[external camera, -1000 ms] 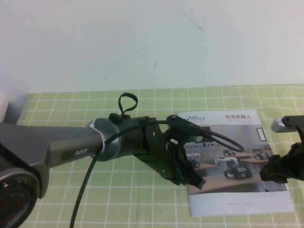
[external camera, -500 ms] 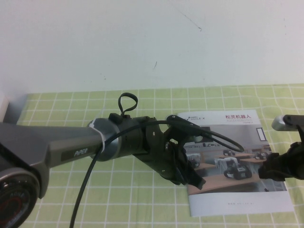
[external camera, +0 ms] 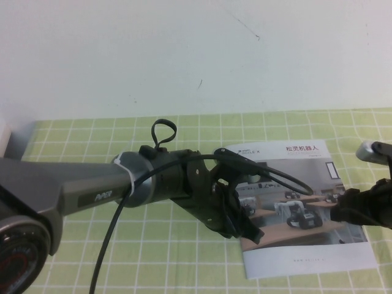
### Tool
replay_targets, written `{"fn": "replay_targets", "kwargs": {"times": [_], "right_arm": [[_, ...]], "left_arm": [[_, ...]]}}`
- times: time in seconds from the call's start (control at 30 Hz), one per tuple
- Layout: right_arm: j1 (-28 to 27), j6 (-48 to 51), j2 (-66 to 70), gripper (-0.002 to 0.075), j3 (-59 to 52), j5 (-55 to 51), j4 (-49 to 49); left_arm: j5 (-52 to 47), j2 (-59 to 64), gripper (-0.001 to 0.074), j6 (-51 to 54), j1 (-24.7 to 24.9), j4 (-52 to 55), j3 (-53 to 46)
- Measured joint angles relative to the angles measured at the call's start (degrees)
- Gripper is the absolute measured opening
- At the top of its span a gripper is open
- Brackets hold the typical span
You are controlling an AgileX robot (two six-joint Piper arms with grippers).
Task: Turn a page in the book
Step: Open the closed book
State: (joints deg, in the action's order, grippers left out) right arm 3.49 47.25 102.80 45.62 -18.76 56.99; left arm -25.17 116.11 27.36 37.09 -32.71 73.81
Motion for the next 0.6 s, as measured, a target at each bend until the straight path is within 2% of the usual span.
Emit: {"fn": "replay_targets", "kwargs": {"times": [0.23, 0.6], "right_arm": [[-0.2, 2.0, 0.0, 0.0491, 0.0, -0.1, 4.8], [-0.3, 10.9, -2.0, 0.0402, 0.0, -6.7, 15.2]], "left_arm": [[-0.2, 0.0, -0.0003, 0.0, 0.0, 0.1, 0.0], [-0.5, 0.0, -0.0003, 0.0, 0.0, 0.1, 0.0]]}}
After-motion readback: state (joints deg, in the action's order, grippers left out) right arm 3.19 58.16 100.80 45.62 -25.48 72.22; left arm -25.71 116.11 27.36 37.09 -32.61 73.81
